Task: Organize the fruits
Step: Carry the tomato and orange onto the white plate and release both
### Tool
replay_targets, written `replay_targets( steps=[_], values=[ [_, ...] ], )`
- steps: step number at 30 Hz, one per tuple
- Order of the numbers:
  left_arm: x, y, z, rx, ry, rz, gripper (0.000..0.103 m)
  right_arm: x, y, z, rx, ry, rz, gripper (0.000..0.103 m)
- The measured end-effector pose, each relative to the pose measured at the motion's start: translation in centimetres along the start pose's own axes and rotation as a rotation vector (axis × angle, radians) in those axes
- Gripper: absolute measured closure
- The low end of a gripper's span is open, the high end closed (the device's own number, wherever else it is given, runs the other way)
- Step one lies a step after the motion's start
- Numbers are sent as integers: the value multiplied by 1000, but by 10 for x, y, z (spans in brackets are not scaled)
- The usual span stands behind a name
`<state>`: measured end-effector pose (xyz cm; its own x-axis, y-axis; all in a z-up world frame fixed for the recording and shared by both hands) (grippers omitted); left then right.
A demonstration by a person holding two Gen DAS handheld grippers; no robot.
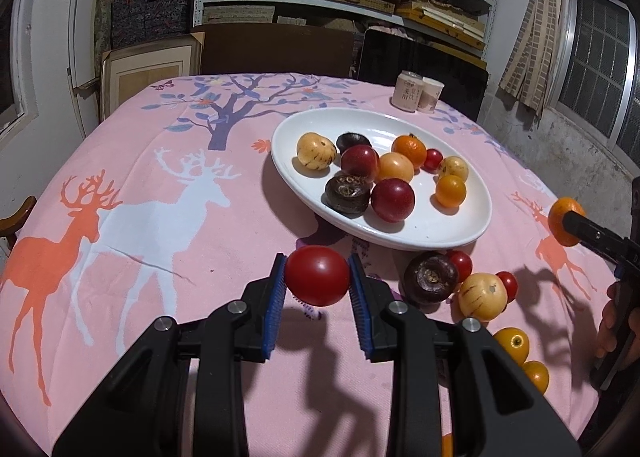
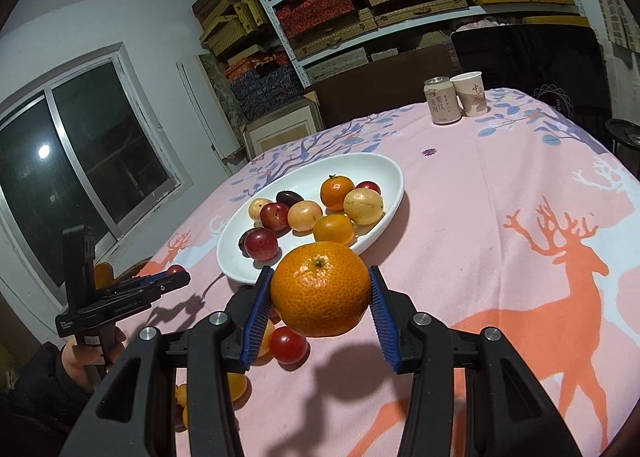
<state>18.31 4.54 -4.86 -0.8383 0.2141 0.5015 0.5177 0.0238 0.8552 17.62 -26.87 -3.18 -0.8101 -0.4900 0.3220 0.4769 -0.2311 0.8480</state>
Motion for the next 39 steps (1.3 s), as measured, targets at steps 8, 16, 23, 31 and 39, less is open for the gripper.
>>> replay_targets(
  steps=[8, 16, 23, 31, 39],
  values=[
    [17, 10, -10, 21, -69, -33, 73, 2, -1, 4, -8, 7, 40, 56],
    [-21, 57, -30, -22, -80, -11, 73, -34, 27, 32, 106, 18, 67, 56],
    [-99, 104, -35, 6, -74, 41, 73, -107, 25, 51, 208, -15, 165, 56],
    [-168, 109, -36, 7, -24, 104, 72, -129, 14, 55, 248, -22, 168, 51],
    [-133, 104, -38, -15, -18, 58, 32, -95, 27, 45, 219, -26, 42, 36]
  ],
)
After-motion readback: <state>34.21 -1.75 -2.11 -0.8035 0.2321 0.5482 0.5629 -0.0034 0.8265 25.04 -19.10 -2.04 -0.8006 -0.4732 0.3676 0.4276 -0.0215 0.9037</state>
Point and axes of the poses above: each gripper's, at about its wrist camera, not at the fingertips, and x roughly against the way its jaws point, z to its left, y to its top, the point moved 5 cm from there along -x, roughly the way its jaws point, and after that the axes turned 10 degrees about -z, right-handed, at the moved point
